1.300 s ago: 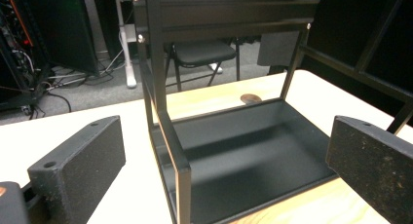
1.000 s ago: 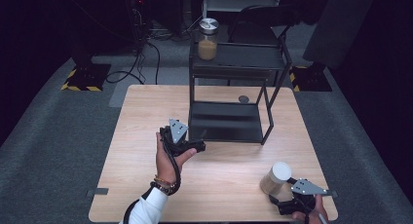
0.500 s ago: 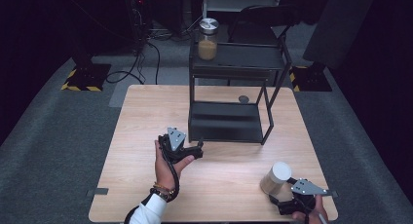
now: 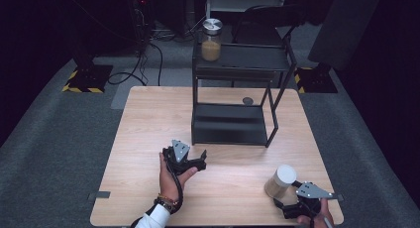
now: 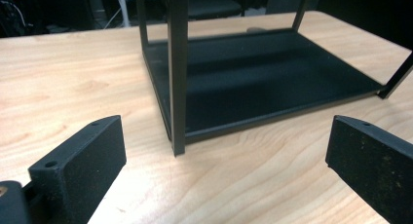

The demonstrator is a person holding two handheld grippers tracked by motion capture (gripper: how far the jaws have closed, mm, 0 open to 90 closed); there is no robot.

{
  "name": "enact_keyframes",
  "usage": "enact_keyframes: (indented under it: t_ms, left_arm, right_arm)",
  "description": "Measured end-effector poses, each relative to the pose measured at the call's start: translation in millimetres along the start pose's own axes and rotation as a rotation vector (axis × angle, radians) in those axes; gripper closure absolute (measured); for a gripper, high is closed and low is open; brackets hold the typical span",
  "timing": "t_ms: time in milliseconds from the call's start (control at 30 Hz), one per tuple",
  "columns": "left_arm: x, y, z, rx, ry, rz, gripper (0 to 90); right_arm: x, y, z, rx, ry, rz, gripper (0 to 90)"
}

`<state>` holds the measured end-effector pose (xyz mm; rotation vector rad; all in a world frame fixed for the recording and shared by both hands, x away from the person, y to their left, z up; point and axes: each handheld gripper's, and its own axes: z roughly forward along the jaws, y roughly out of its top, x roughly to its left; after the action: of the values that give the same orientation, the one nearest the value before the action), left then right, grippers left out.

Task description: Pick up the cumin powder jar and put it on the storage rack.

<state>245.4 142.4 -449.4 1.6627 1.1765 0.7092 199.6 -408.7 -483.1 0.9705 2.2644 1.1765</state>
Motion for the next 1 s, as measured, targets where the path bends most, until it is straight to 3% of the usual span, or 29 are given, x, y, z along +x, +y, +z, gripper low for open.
enact_keyframes:
  t_ms: [467,1000]
  left_arm:
    - [3.4,-16.8,4.9,0.049,-0.002,-0.016,1.1]
    - [0.8,-28.5,12.3,0.138,-0.028,-0.005,1.6]
  right_arm:
    - [-0.1,0.0,0.0,0.000,0.000,0.000,0.0]
    - [-0.2,0.0,0.0,0.000,0.001,0.001,0.1]
